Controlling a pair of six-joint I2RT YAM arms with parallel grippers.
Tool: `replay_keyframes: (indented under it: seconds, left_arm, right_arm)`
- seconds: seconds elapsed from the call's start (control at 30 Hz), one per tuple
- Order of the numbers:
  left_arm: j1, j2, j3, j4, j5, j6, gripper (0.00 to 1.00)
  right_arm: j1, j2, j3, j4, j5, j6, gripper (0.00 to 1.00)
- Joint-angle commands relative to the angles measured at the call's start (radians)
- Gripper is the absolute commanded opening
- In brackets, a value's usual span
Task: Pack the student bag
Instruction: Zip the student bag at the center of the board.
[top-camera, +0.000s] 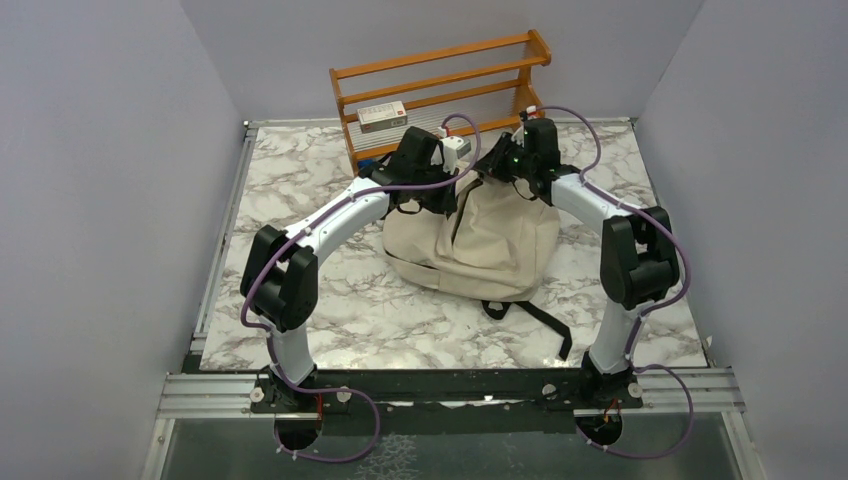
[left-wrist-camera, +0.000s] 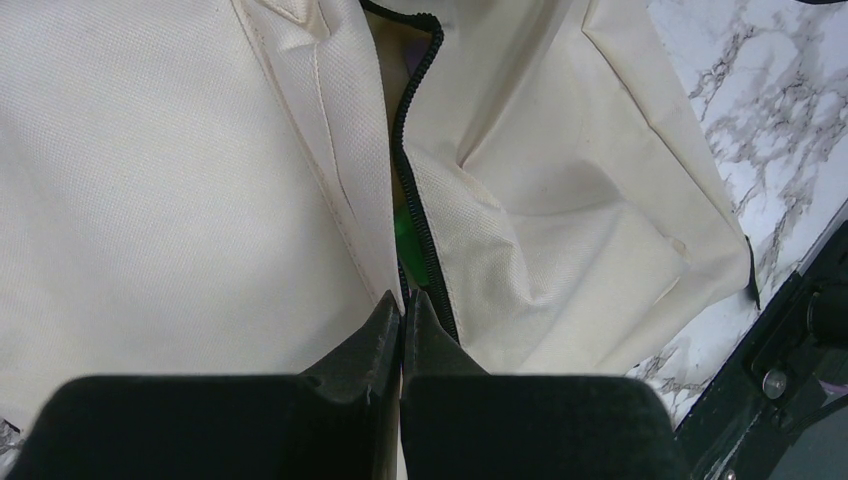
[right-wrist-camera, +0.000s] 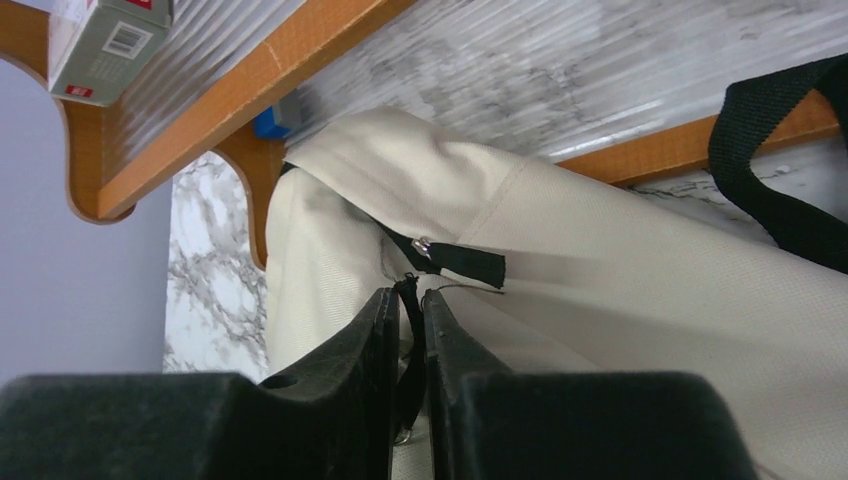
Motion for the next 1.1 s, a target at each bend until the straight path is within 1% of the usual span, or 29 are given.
replay_keyframes:
  seconds: [0.0, 0.13, 0.17, 0.33, 0.43, 0.53, 0.6, 0.67, 0.8, 0.9, 1.07]
  left_arm:
    - [0.011, -0.015, 0.0, 0.033, 0.033, 0.007, 0.0]
    - [0.013, -0.014, -0.002, 0.035, 0.04, 0.007, 0.0]
    - [0.015, -0.014, -0.001, 0.035, 0.043, 0.004, 0.0]
    - [0.025, -0.021, -0.001, 0.059, 0.083, -0.011, 0.01]
    - [0.039, -0.034, -0.001, 0.085, 0.135, -0.033, 0.1]
    - [0.059, -0.062, -0.028, 0.136, 0.18, -0.06, 0.28]
    - [0.076, -0.083, -0.049, 0.164, 0.21, -0.081, 0.34]
    - [0.098, -0.109, -0.078, 0.202, 0.239, -0.107, 0.38]
    - [0.146, -0.161, -0.159, 0.314, 0.27, -0.178, 0.4]
    - [0.181, -0.18, -0.212, 0.393, 0.278, -0.243, 0.4]
    - [0.201, -0.144, -0.203, 0.443, 0.281, -0.329, 0.4]
  right_arm:
    - [-0.004, -0.038, -0.008, 0.081, -0.06, 0.006, 0.16]
    - [-0.005, -0.079, -0.039, 0.138, -0.096, -0.002, 0.02]
    - [-0.005, -0.09, -0.049, 0.148, -0.098, -0.004, 0.01]
    - [-0.005, -0.124, -0.064, 0.185, -0.133, -0.028, 0.01]
    - [-0.005, -0.143, -0.082, 0.224, -0.186, -0.031, 0.01]
    - [-0.005, -0.172, -0.116, 0.27, -0.235, -0.034, 0.01]
    - [-0.005, -0.192, -0.131, 0.274, -0.249, -0.038, 0.01]
    - [-0.005, -0.209, -0.144, 0.271, -0.259, -0.047, 0.01]
    - [-0.005, -0.237, -0.184, 0.299, -0.288, -0.05, 0.01]
    - [-0.005, -0.254, -0.229, 0.362, -0.346, -0.048, 0.01]
    - [-0.003, -0.267, -0.315, 0.509, -0.463, -0.035, 0.01]
